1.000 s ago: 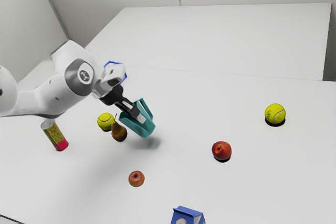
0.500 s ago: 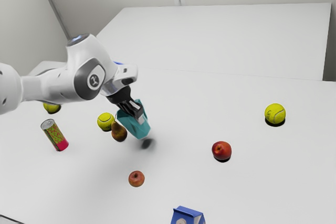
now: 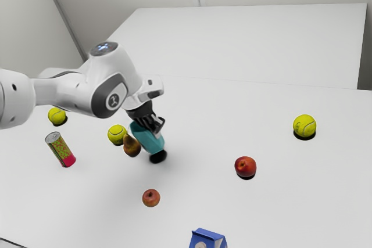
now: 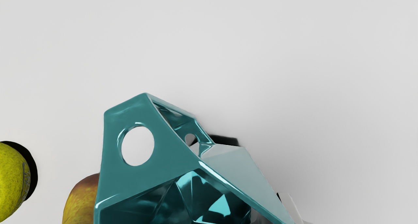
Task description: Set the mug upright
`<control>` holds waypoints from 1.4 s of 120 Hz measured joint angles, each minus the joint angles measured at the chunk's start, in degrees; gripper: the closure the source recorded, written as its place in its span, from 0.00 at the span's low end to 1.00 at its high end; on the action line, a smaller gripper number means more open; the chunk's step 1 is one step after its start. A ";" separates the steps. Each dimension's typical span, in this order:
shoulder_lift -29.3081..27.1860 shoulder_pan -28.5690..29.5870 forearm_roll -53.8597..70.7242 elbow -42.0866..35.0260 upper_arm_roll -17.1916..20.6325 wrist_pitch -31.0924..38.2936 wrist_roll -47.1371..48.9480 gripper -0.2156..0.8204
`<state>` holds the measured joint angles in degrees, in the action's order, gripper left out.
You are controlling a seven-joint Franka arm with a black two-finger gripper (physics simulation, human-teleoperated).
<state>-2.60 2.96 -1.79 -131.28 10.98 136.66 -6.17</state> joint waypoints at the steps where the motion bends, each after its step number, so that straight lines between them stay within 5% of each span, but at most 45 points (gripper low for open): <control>1: 0.04 -0.06 0.07 -0.01 0.01 0.09 0.19 0.97; 126: 5.17 -0.13 10.02 0.04 1.14 3.95 16.75 0.96; 168: 4.08 -0.97 9.32 0.34 1.32 4.02 17.61 0.65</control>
<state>1.48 1.99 7.53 -130.95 12.30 140.69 11.44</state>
